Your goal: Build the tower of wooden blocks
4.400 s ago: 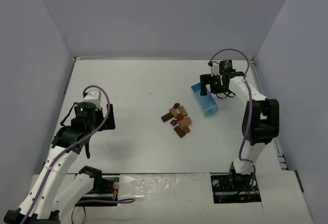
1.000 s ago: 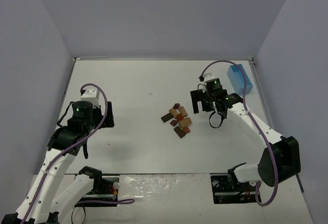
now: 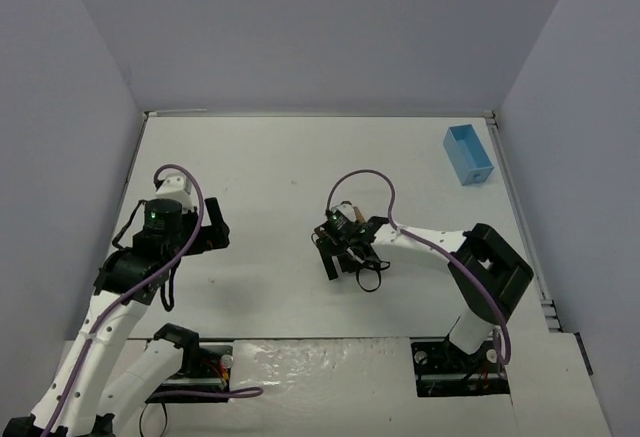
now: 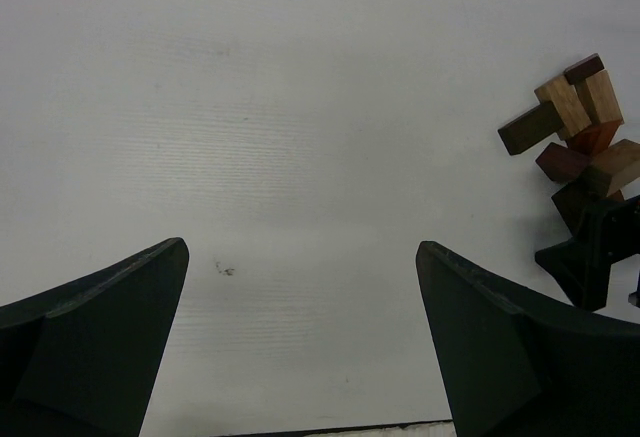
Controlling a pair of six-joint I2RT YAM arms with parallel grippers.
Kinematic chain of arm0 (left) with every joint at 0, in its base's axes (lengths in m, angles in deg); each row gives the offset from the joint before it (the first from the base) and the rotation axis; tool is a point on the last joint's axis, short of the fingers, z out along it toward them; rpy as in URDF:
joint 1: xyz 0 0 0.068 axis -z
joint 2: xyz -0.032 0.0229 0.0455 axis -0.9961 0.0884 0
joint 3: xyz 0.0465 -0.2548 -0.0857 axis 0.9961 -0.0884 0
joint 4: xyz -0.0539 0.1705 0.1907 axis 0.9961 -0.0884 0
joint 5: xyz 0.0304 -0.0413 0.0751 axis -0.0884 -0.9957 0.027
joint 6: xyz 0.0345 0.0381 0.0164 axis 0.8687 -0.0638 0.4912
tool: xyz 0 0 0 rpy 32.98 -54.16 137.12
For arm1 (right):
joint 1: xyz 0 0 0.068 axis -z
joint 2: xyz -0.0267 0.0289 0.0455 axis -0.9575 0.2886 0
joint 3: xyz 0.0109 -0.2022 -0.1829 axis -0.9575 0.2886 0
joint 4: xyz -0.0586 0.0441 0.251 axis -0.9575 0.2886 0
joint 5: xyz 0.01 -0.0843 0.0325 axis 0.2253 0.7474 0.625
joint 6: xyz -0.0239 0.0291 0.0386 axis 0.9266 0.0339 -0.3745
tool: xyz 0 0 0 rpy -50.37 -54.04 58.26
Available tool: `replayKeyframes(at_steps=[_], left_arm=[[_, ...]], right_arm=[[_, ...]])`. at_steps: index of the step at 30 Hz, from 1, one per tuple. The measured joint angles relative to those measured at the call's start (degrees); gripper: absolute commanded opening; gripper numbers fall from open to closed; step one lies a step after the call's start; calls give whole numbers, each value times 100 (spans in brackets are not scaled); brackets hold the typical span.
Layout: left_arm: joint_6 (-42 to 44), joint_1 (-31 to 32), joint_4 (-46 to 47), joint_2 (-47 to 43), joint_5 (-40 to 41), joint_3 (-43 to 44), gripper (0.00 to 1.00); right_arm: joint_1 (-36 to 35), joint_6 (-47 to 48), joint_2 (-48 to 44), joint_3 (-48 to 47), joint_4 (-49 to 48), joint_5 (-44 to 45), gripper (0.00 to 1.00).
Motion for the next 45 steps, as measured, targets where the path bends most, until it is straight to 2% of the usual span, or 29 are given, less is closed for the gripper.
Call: replayKeyframes(at_steps=[12,19,22,28,36,42,45], left_arm=[[9,504,-141,-464,33,-47,97],[-1,504,-171,-37,155,5,97],[-43,504,-160,270,155,124,97],[-169,504,-3,708,150,262,97],[-170,504,167,1146,106,625,97],[-171,509,224,1254,-64,635,97],[-171,509,231,1254,-121,628,97]], right_arm=[[-50,17,1278,-1368,-539,227,56],[513,573,1505,-1668,-685,90,58],[893,883,1467,-1734,-613,15,63],[1337,1220,627,-1583,-495,-19,66],[1376,1110,-1129,-413,-422,-99,74],[1376,605,-1111,181,-277,-292,74],[1376,416,-847,238,-237,-438,71]])
